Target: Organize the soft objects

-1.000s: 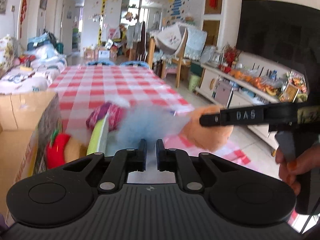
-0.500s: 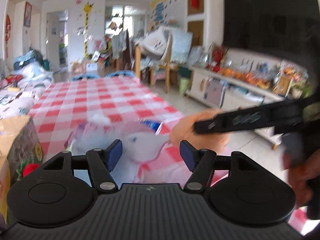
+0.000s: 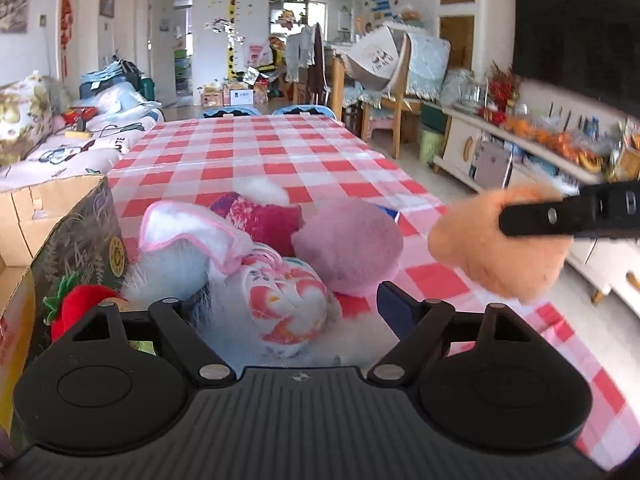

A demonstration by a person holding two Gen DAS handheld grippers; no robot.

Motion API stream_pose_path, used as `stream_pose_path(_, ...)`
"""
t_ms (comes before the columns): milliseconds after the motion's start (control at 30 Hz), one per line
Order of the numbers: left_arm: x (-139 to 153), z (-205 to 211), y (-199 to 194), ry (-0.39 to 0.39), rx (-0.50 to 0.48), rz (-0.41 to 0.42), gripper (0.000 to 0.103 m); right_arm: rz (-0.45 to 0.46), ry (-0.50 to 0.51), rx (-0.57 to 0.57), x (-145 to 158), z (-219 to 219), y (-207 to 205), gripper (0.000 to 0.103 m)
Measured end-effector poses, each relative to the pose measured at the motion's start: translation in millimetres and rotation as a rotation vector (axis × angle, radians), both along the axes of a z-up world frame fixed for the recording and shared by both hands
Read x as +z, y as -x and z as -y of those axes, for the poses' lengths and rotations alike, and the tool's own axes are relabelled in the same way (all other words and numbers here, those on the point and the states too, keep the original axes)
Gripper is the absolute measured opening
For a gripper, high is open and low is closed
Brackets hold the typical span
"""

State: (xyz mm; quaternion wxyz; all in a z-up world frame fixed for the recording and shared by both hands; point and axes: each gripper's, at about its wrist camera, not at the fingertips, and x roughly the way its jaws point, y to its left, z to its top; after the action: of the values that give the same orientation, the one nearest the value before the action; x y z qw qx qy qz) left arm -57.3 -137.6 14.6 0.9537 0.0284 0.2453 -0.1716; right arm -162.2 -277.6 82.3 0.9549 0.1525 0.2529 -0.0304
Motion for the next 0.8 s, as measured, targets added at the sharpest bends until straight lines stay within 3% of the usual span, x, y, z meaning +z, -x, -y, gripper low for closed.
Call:
stream_pose_path(67,-1,0,-2,0.002,0.016,-0.004,0.078,-0.001,0.000,-0.001,0,0,0,0.050)
stream_pose_path(133,-3,-1,-6,-0.009,0.037,-0.006,0.066,-0.004,0.002,0.001,0,-2,-1,0.051)
stream_pose_path(433,0,-8,6,0.026,0.049,-0.022,0.065,-0.012,0.022,0.010,2,-14,-5,0.051)
stream_pose_path(800,39,-40,35,0.137,0.037,0.025,0.065,0.046,-0.018,0.047,15,-35,-4,0.050)
